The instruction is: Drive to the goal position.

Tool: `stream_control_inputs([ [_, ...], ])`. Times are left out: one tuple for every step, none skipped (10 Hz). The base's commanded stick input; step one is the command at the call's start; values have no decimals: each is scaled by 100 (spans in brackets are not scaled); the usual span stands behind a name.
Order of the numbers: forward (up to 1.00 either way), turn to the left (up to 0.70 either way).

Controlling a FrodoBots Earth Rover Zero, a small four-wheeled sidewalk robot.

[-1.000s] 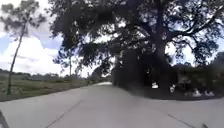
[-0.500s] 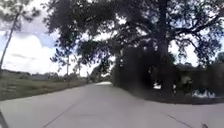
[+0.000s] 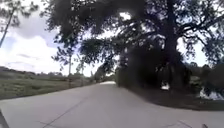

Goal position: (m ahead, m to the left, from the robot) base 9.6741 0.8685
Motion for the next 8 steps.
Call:
stream_control_inputs([
  [85, 0],
  [85, 0],
  [85, 0],
  [85, 0],
  [85, 0],
  [85, 0],
  [85, 0],
  [85, 18],
])
